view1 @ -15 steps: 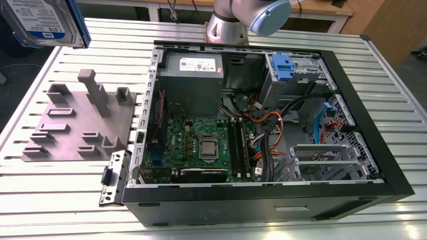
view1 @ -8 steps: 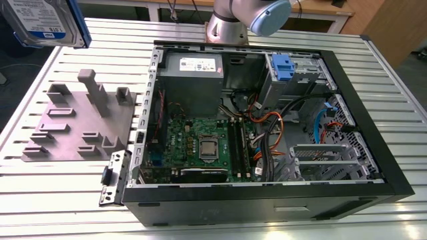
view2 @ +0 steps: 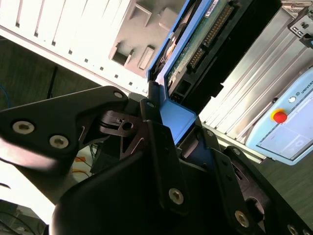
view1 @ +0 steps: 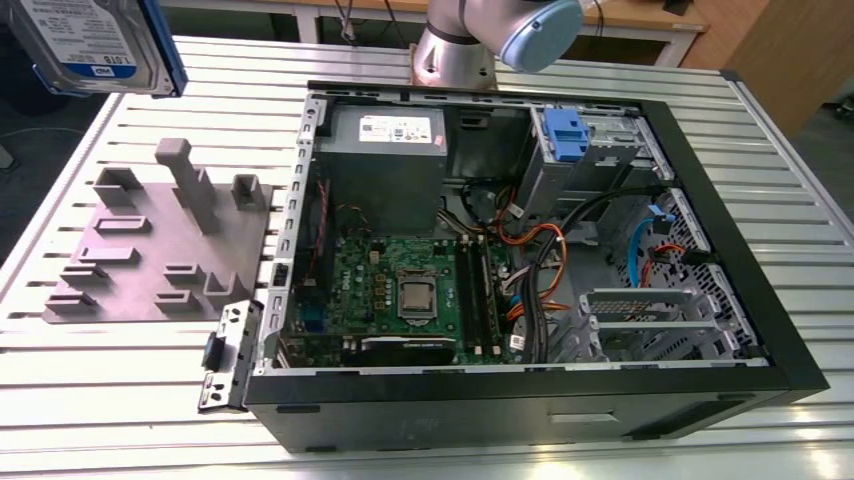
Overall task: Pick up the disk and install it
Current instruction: 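Pick up the disk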
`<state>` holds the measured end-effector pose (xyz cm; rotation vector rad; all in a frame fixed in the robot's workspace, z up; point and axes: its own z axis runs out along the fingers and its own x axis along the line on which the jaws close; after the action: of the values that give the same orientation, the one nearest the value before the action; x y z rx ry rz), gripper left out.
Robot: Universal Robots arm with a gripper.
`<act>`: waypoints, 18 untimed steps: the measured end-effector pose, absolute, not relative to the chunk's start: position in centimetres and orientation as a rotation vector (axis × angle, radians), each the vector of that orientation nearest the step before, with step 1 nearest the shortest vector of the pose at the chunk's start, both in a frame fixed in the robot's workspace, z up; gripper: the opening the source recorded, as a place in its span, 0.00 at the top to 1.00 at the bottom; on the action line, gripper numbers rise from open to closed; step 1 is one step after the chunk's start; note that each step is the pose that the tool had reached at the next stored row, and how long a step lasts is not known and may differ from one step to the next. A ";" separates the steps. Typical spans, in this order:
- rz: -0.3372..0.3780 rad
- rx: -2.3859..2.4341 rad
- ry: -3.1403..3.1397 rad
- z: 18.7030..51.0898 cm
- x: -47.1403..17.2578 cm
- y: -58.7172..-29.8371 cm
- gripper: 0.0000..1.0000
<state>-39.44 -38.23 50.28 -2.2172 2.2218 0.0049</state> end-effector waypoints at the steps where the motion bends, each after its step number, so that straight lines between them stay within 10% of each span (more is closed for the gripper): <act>1: 0.005 -2.217 2.222 50.3 -39.3 -38.3 0.64; 18: 0.005 -2.217 2.222 50.3 -37.7 -38.7 0.64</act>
<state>-37.72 -38.71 50.27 -2.2173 2.2217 0.0049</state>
